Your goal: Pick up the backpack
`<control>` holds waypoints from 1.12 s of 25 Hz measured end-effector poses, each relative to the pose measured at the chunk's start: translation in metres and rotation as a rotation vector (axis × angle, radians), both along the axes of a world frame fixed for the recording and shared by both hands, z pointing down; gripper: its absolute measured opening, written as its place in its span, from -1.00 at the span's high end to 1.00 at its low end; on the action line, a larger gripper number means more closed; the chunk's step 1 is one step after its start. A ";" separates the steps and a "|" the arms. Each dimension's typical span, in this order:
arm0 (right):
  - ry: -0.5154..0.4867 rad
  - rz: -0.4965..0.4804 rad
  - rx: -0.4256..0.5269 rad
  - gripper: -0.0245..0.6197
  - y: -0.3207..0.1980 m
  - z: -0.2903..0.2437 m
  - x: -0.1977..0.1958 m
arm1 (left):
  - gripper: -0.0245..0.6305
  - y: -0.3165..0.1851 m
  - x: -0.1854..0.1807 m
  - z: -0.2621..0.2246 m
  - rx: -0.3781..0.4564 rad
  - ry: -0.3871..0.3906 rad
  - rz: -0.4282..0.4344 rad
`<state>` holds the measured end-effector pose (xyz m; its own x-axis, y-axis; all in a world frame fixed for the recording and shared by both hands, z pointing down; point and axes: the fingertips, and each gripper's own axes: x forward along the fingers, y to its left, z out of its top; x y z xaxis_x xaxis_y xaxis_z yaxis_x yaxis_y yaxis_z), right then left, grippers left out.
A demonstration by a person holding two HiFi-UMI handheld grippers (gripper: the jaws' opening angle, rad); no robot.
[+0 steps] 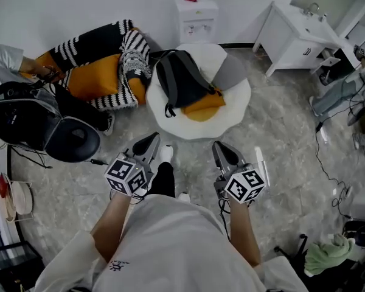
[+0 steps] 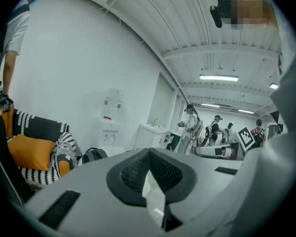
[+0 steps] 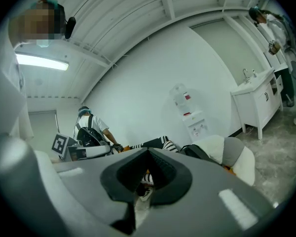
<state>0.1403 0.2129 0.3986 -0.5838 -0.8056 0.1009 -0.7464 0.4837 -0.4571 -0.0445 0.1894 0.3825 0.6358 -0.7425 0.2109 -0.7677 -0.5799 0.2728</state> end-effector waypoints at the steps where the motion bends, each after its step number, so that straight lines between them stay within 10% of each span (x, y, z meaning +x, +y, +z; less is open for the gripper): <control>1: 0.006 0.004 -0.003 0.91 -0.007 0.002 0.001 | 0.93 -0.007 0.001 0.003 -0.003 0.000 0.006; 28: 0.020 0.086 -0.096 0.91 -0.304 0.000 -0.054 | 0.93 -0.321 -0.038 0.022 -0.115 0.025 0.156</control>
<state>0.0865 -0.0913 0.3984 -0.5097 -0.8388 0.1912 -0.7930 0.3718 -0.4826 -0.0826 -0.1320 0.4048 0.7472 -0.6067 0.2714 -0.6633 -0.6549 0.3622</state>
